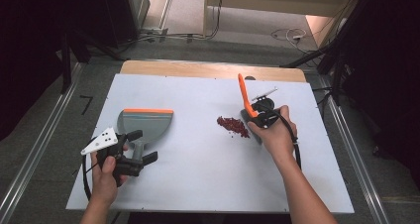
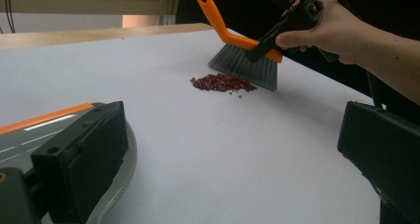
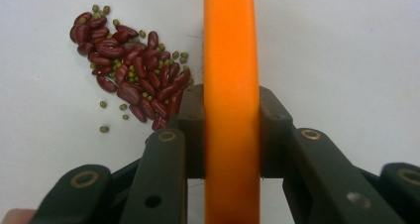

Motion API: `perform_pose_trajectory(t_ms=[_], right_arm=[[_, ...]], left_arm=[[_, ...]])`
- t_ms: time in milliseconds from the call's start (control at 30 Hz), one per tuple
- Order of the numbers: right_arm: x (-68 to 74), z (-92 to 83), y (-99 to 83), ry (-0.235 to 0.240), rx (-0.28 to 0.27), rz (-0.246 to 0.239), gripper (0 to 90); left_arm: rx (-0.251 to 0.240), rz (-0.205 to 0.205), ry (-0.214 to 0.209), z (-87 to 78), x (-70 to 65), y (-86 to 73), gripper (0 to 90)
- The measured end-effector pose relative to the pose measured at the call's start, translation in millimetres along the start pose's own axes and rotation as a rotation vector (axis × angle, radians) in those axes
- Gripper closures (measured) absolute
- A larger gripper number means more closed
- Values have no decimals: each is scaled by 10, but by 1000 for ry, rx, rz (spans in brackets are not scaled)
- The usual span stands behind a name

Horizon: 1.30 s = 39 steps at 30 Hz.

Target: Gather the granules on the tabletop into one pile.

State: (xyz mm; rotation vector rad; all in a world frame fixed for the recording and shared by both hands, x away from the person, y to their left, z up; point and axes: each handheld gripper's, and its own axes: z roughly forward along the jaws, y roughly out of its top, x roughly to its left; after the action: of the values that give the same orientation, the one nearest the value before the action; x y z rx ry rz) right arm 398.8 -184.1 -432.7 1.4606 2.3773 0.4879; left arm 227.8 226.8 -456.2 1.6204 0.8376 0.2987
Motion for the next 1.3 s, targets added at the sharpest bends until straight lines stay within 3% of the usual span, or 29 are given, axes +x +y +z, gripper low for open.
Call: perform_pose_trajectory(t_ms=[267,600,1000,1300], right_arm=[[83,-21,15,17,-14,-39,687],[-89,-242,-95,49,-90,-17,687],[-495,-571,-703,121,-202,42,687],[-728,-656,-1243,191,-270,64,686]], left_arm=[[-1,1,1,-4,3,0,3],[0,8,6,-24,21,5,3],[5,22,22,15,-12,-6,3],[1,26,38,18,-6,-15,3]])
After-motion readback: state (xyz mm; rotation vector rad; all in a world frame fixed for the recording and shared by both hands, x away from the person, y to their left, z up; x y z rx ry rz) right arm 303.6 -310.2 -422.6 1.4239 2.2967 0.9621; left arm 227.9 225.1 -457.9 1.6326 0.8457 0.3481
